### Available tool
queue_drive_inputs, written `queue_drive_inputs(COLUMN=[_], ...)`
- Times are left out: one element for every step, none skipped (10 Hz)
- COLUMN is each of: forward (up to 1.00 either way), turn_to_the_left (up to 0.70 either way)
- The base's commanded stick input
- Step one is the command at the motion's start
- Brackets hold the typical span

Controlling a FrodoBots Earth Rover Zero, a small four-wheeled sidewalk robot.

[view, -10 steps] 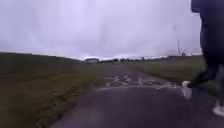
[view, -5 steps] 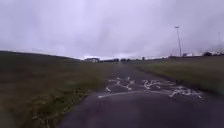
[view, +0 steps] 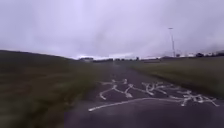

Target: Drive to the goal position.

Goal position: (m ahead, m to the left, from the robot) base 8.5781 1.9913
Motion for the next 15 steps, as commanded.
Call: queue_drive_inputs(forward=[1.00,1.00,1.00,1.00,1.00,1.00,1.00,1.00,1.00,1.00,1.00,1.00,1.00,1.00,1.00], turn_to_the_left=[0.00,0.00,0.00,-0.27,-0.29,-0.29,-0.16,-0.02,0.00,0.00,-0.31,-0.32,-0.02,-0.01,0.00])
